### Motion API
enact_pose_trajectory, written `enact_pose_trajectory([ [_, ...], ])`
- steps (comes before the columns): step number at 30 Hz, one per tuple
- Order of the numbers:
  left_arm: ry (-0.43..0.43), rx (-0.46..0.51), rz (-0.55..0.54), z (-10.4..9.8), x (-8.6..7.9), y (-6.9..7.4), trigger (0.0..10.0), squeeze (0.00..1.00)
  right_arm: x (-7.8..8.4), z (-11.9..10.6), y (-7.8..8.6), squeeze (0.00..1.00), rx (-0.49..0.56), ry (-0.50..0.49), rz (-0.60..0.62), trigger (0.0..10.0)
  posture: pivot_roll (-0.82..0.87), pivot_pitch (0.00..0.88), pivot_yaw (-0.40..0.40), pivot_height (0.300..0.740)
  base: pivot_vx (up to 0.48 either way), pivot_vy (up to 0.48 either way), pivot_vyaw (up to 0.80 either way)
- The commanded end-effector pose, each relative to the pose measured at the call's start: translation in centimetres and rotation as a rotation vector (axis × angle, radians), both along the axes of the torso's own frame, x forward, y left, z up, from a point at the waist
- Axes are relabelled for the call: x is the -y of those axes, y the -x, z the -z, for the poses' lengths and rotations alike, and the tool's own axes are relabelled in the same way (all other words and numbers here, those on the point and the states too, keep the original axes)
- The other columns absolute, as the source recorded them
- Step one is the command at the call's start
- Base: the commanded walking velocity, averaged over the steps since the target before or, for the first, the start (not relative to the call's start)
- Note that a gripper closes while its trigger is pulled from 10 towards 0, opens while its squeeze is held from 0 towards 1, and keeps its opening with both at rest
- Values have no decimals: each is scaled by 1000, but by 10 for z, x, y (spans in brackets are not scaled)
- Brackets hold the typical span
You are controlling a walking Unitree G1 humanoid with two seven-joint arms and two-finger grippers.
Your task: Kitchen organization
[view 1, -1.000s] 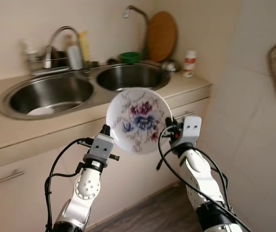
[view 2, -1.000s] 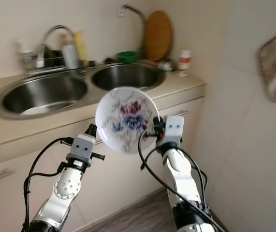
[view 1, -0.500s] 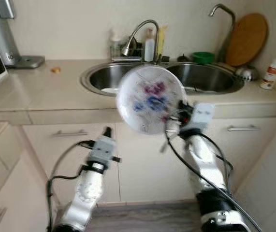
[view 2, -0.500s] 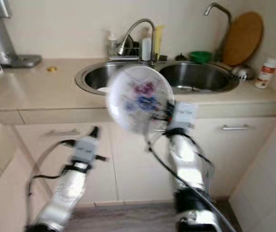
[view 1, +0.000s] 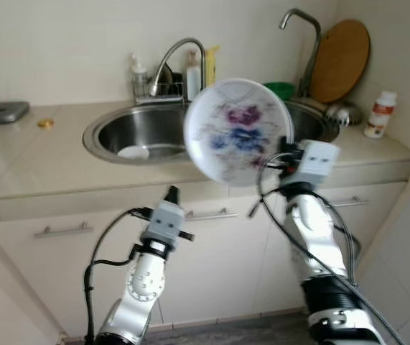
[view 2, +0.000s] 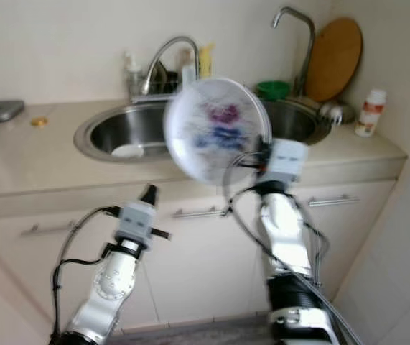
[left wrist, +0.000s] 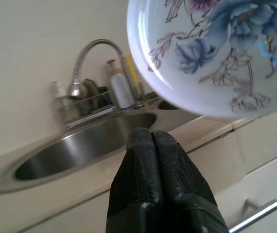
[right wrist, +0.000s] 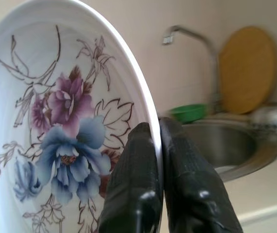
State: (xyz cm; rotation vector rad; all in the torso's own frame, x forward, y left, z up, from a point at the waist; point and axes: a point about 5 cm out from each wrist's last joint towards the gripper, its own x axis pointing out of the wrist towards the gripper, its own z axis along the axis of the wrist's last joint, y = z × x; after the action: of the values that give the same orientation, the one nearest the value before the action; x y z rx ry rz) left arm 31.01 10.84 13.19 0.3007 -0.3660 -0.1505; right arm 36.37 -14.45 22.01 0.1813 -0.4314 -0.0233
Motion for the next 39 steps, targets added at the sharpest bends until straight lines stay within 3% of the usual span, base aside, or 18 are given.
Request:
enact_pose_trajectory([
  [1,-6,14,-39,-4,-14,-3,10000,0,-16,-16,2,0,76,-7,-39,10000,34,0,-5,740,480,0,0],
  [7,-5,14,-35,-4,-13,-3,10000,0,-12,-25,3,0,118,-18,-7,10000,35,0,-3,740,480,0,0],
  [20,-7,19,-33,-5,-14,-4,10000,0,-13,-25,2,0,106,-17,1,10000,38,0,-1,740,477,0,0],
  [26,23,62,-11,-12,-11,-1,10000,0,-11,-7,-6,0,-22,-2,19,10000,39,0,0,740,0,0,0],
  [32,20,59,-16,-11,-11,-1,10000,0,-3,15,-23,0,-252,14,30,10000,41,0,-4,740,0,0,0],
  [37,18,57,-18,-11,-11,-1,10000,0,7,19,-33,0,-329,94,53,10000,45,0,-8,740,0,0,0],
  [39,16,54,-23,-10,-12,-1,10000,0,7,31,-37,0,-425,146,24,10000,49,0,-11,740,0,0,0],
])
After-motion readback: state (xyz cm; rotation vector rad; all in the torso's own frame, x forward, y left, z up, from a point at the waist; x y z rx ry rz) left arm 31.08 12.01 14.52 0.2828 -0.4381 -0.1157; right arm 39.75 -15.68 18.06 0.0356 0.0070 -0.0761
